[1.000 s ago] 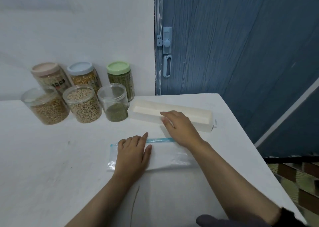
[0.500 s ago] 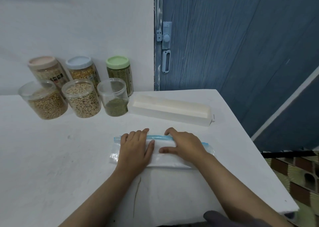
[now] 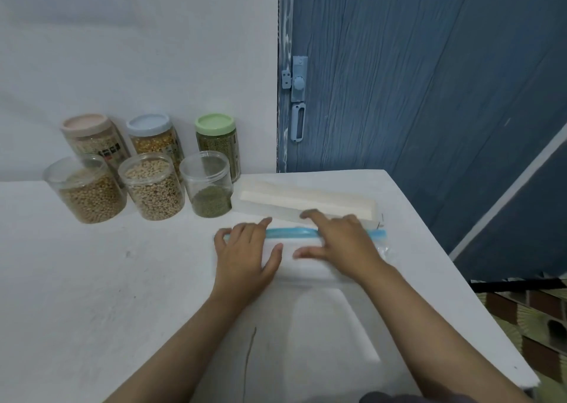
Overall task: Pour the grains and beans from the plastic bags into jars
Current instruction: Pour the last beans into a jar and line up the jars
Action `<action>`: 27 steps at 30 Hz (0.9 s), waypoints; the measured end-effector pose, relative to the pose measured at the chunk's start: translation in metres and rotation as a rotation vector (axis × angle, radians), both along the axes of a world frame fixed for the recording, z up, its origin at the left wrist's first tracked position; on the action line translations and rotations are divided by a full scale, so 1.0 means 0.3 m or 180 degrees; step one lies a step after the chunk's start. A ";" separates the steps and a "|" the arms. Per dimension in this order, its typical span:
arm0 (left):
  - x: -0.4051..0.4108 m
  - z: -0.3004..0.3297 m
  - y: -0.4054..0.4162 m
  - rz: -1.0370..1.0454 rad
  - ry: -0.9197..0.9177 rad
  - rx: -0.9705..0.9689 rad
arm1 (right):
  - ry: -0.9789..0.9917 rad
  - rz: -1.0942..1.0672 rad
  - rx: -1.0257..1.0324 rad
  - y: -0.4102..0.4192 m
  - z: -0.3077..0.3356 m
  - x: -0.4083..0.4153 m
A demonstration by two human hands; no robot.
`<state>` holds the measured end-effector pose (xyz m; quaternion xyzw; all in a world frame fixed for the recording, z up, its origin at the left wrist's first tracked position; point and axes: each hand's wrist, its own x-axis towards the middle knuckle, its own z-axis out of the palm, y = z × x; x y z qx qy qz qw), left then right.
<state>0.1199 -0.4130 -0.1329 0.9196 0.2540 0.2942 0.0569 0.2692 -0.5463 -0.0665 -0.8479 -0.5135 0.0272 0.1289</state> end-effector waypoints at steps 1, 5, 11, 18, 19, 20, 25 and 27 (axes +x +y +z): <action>0.023 0.037 0.015 -0.0019 -0.0087 0.0011 | -0.0245 0.0003 0.0120 0.010 0.038 0.020; 0.132 0.179 0.090 -0.0158 -0.0431 0.0392 | -0.0715 -0.0092 0.0635 0.062 0.161 0.122; 0.291 0.238 0.229 -0.0107 -0.0208 0.0597 | -0.0777 -0.0377 0.0972 0.182 0.160 0.256; 0.374 0.130 0.328 -0.0204 0.0950 0.0348 | -0.0229 -0.0416 0.0169 0.267 -0.003 0.342; 0.376 0.119 0.334 -0.0221 0.1084 0.0295 | 0.0010 -0.0386 0.0127 0.269 -0.017 0.348; 0.379 0.109 0.340 -0.0253 0.1167 0.0243 | 0.0344 -0.0375 0.0139 0.271 -0.035 0.356; 0.380 0.079 0.354 -0.0366 0.1071 -0.0067 | 0.0425 -0.0374 0.0440 0.270 -0.102 0.362; 0.376 0.070 0.357 -0.0415 0.0879 -0.0349 | 0.0335 -0.0475 0.0625 0.260 -0.094 0.335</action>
